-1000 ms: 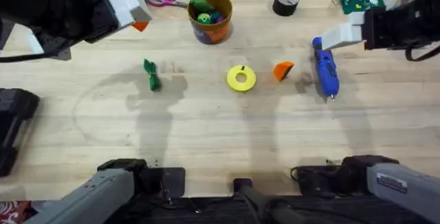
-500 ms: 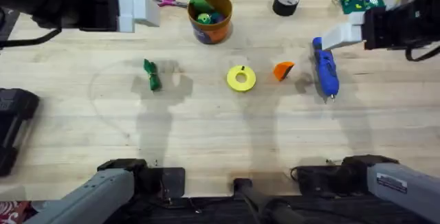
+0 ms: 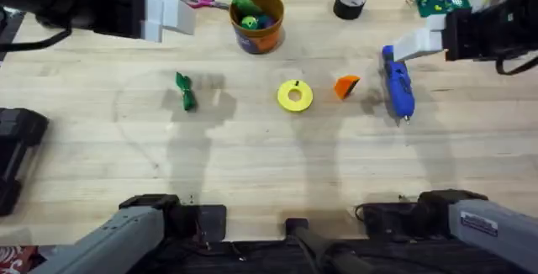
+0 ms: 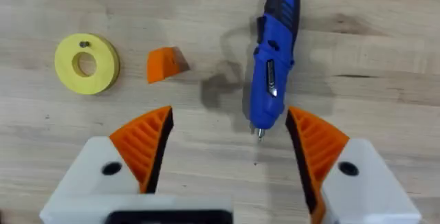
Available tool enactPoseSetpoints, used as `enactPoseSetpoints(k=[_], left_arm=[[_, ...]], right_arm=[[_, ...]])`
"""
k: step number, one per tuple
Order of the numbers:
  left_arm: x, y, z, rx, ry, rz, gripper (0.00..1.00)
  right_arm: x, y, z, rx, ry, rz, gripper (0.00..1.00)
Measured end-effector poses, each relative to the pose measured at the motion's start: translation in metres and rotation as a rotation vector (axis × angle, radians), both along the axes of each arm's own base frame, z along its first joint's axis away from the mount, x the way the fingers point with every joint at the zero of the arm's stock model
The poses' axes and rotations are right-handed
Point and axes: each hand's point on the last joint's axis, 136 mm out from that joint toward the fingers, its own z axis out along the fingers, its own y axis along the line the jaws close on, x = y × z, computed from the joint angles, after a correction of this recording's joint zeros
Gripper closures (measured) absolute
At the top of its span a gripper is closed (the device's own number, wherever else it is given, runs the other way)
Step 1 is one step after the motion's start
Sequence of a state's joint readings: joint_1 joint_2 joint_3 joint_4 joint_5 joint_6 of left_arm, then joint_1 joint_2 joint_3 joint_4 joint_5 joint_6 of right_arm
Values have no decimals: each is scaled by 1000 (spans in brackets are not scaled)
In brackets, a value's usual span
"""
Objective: Pick up the gripper from the table and insert it into the empty holder that is missing its gripper. Then pick up a screw, insert it into the mounting hole, and use the screwdriver to tighten it. Finally, clean up the table by picking up the vegetable and placing it into the bucket.
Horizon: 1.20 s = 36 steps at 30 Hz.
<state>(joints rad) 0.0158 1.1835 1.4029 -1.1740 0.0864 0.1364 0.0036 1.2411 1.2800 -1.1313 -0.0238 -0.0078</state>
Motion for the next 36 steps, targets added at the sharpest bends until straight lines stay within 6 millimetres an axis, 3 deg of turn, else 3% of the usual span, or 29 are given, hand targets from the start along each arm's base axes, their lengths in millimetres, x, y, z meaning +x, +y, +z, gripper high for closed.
enactPoseSetpoints(k=[5,13,20,30,36], left_arm=[[2,-2,5,9,-39,-27,60],[-7,-12,17,-19,-287,-77,60],[-22,-23,-3,-52,-464,-129,58],[-49,-33,-4,-51,-821,-192,59],[-56,-36,-14,-49,-922,-213,58]], right_arm=[[0,0,0,0,0,0,5],[0,0,0,0,0,0,6],[0,0,0,0,0,0,4],[0,0,0,0,0,0,5],[0,0,0,0,0,0,5]])
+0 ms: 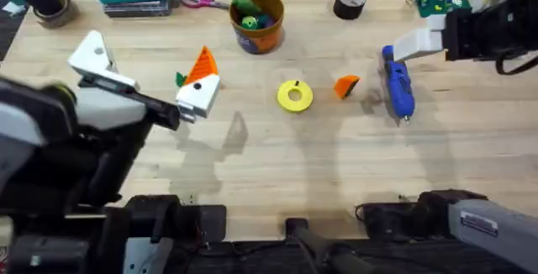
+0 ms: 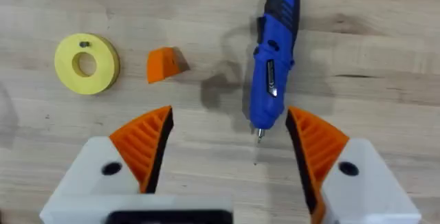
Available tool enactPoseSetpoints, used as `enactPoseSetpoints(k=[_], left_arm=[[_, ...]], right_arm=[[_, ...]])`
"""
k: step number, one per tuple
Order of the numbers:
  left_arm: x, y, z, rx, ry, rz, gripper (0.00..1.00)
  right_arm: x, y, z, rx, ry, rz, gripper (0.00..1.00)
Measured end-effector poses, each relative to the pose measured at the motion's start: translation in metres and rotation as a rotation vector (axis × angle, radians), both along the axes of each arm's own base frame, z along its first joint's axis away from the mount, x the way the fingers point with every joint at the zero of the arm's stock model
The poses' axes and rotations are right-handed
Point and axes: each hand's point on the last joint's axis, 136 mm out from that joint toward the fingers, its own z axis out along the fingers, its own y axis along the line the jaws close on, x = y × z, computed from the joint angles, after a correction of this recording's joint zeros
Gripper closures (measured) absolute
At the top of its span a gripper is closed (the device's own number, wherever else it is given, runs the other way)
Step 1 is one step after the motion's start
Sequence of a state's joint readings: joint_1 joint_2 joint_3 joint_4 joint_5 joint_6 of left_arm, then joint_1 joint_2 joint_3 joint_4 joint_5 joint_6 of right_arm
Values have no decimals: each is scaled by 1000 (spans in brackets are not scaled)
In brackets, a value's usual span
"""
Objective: Pick up the gripper from the table and insert it into the empty holder that is missing its gripper. Then pick up a screw, insert it into the mounting hole, and use the screwdriver to tighten it. Finally, clean up the table by picking up the vegetable and placing it into the bucket.
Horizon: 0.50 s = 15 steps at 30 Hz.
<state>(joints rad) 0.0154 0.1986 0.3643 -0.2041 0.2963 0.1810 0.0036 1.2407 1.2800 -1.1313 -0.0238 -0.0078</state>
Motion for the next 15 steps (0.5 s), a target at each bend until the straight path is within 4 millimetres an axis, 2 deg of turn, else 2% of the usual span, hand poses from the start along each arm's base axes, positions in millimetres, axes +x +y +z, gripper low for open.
enactPoseSetpoints(k=[15], left_arm=[[-5,-17,-41,4,-118,-103,59]], right_arm=[[0,0,0,0,0,0,5]])
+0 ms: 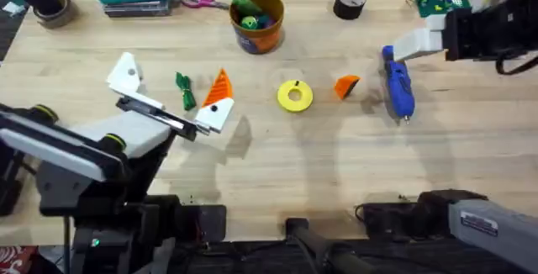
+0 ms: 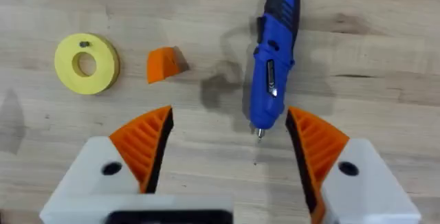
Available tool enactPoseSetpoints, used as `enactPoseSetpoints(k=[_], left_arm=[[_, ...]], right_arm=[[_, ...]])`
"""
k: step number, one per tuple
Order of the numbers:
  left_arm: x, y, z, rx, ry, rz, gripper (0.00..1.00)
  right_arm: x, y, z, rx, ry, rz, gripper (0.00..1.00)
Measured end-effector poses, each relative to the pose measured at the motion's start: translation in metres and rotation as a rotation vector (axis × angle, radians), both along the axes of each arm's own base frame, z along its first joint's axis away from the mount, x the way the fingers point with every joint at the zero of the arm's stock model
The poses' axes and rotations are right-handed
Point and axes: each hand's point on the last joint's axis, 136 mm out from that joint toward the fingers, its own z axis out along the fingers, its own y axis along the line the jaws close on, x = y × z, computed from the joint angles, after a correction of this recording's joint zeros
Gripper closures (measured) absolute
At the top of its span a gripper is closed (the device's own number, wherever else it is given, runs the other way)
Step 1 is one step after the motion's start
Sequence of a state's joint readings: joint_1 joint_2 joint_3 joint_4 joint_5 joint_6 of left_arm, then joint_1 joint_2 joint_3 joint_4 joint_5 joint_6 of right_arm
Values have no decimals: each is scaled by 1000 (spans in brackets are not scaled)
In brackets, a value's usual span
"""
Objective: Pick up the gripper from the table and insert it into the empty holder that is missing its gripper. Then pick up a screw, insert it into the mounting hole, and use the screwdriver to tighten it. Finally, clean up the table by picking up the vegetable and placing it into the bucket.
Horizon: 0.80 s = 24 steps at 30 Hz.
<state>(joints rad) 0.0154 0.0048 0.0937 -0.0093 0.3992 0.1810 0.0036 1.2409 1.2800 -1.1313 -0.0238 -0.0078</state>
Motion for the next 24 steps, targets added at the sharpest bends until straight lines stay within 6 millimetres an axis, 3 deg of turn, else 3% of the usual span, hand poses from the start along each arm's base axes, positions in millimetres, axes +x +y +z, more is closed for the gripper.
enactPoseSetpoints(k=[16,24], left_arm=[[-29,-54,-15,37,-33,-371,60],[-63,-82,-20,59,-24,-628,58]], right_arm=[[0,0,0,0,0,0,5],[0,0,0,0,0,0,5]])
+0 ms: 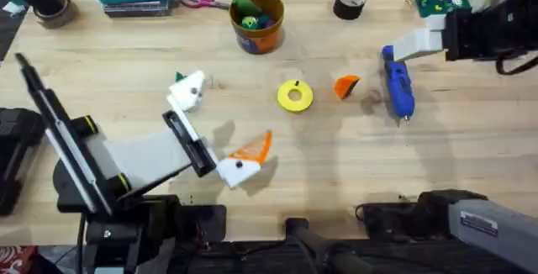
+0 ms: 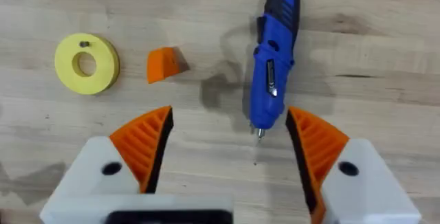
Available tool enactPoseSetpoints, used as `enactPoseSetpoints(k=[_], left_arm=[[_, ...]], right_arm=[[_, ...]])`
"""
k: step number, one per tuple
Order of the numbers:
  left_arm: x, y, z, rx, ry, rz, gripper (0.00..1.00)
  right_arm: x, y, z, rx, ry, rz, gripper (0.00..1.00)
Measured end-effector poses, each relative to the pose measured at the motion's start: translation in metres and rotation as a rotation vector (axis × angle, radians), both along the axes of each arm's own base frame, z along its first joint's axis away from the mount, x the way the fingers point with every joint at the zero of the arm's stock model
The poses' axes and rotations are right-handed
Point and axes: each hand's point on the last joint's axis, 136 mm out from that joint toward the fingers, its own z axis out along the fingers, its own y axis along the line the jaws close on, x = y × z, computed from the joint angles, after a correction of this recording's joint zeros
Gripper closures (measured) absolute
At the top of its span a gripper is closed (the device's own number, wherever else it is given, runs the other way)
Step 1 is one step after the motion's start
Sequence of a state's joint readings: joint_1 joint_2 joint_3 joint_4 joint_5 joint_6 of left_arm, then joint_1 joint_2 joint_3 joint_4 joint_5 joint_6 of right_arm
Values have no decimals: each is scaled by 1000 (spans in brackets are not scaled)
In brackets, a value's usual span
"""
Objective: Pick up the gripper from the table and insert it into the empty holder that is missing its gripper. Then pick up a screw, insert it into the mounting hole, and use the screwdriver to tighten it. Finally, clean up the table by picking up the vegetable and placing it into the bucket.
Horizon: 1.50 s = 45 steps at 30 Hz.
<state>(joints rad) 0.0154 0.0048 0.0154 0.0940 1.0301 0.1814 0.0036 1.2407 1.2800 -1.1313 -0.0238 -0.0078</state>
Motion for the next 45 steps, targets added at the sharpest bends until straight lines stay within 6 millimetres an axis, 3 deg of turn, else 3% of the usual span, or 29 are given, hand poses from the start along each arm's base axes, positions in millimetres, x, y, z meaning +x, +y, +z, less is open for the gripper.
enactPoseSetpoints(k=[7,12,22,29,34,45], left_arm=[[-48,-21,-5,32,2,-305,60],[-61,-23,-7,22,49,-386,60],[-32,-16,-5,-104,267,-219,58],[-6,-4,-22,-162,404,-51,58],[-3,-2,-34,-142,432,-20,58],[-5,-3,-34,-112,390,-33,58]], right_arm=[[0,0,0,0,0,0,5],[0,0,0,0,0,0,5],[0,0,0,0,0,0,5],[0,0,0,0,0,0,5],[0,0,0,0,0,0,5],[0,0,0,0,0,0,4]])
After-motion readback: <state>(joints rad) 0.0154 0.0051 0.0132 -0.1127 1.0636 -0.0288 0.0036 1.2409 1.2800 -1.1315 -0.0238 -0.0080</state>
